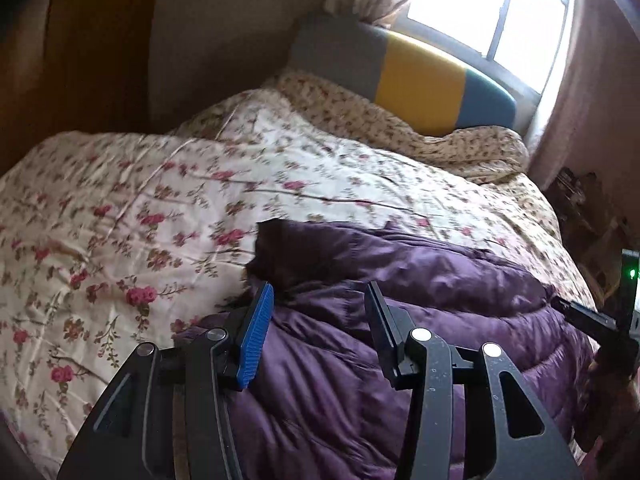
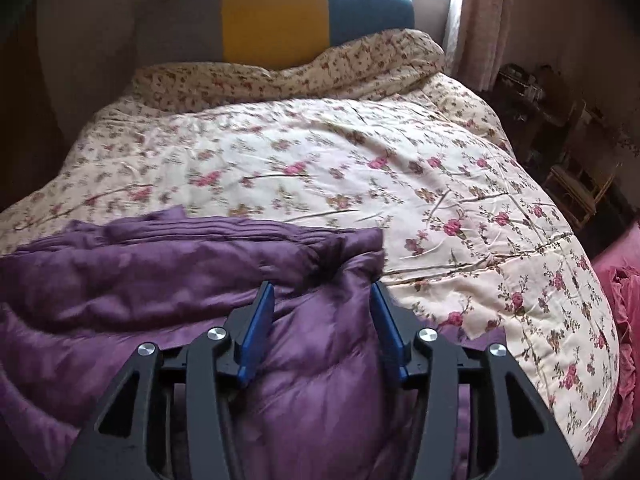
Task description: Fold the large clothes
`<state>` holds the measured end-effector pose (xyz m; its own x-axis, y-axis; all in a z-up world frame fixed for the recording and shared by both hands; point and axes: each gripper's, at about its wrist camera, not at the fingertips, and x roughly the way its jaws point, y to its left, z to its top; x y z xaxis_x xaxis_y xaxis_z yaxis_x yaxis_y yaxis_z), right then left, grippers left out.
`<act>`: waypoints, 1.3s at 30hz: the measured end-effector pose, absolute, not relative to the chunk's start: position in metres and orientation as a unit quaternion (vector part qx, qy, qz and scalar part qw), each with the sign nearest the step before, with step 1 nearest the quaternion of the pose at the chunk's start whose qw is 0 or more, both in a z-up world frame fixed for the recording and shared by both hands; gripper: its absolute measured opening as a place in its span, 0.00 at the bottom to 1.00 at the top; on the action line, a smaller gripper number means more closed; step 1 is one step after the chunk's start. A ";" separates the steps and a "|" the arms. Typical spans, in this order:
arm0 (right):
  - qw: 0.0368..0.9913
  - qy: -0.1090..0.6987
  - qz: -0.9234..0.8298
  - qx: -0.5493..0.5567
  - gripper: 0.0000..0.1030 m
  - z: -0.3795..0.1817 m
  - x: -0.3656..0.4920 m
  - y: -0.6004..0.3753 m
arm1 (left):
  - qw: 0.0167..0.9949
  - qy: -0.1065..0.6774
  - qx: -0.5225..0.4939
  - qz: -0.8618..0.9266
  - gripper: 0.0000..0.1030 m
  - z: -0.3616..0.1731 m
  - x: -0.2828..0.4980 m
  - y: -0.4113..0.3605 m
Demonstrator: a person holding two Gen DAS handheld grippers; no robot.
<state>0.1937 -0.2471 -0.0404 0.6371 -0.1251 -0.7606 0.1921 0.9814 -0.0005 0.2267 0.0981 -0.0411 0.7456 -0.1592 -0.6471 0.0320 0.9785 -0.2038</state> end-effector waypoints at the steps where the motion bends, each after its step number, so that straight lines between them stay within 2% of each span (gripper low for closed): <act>1: 0.906 0.414 -0.082 0.042 0.49 -0.037 0.190 -0.243 | 0.930 0.352 -0.088 -0.056 0.45 -0.040 0.225 0.096; 13: 0.916 0.400 -0.009 0.041 0.51 -0.027 0.162 -0.186 | 0.932 0.346 -0.079 -0.080 0.45 -0.041 0.207 0.076; 28: 0.901 0.433 -0.007 0.010 0.53 -0.071 0.179 -0.167 | 0.919 0.379 -0.081 -0.073 0.45 -0.083 0.225 0.087; 39: 0.894 0.448 -0.015 -0.009 0.53 -0.096 0.194 -0.158 | 0.909 0.390 -0.120 -0.091 0.45 -0.111 0.235 0.099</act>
